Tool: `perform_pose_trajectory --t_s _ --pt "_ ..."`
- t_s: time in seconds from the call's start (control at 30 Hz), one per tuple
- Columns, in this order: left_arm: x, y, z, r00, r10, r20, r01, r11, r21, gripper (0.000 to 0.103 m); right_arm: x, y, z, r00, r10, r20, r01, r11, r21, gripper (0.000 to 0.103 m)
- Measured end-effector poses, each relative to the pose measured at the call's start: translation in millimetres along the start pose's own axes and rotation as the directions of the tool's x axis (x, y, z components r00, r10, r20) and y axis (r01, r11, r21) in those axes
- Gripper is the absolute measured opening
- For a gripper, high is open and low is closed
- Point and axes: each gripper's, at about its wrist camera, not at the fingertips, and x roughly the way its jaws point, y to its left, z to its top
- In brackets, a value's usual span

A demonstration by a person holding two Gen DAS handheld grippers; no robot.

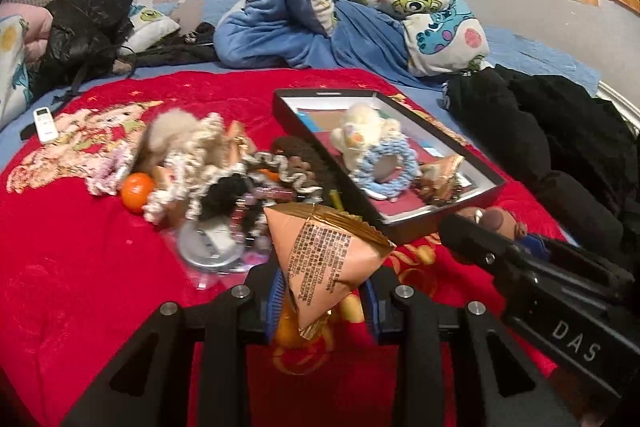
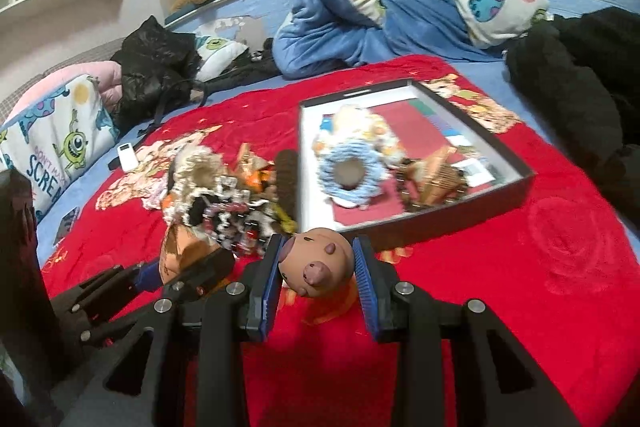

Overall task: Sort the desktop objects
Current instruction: 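Lift and carry the packet with the left tool while the right tool carries the face toy toward the box, then lower the packet into the box and open the left tool while the right tool releases the face toy there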

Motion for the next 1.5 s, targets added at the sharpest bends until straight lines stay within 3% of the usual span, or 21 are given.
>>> perform_pose_trajectory --t_s 0.33,0.57,1.07,1.5 --pt "7.7 -52.3 -1.2 0.997 -0.078 -0.011 0.078 0.997 0.026 0.033 -29.3 -53.4 -14.3 0.997 -0.076 0.007 0.075 0.996 0.039 0.033" --pt "18.9 -74.3 -9.2 0.997 -0.072 -0.038 0.074 0.995 0.066 0.033 -47.4 -84.9 -17.0 0.996 -0.093 0.015 0.091 0.991 0.096 0.033" --pt "23.7 -67.5 -1.3 0.996 -0.079 -0.048 0.082 0.995 0.057 0.033 -44.1 -77.6 -2.0 0.998 -0.059 0.036 0.054 0.991 0.119 0.033" --pt "55.1 -62.0 38.6 0.995 -0.085 -0.052 0.088 0.995 0.055 0.033 -7.3 -80.4 20.5 0.998 -0.057 0.025 0.053 0.991 0.121 0.033"
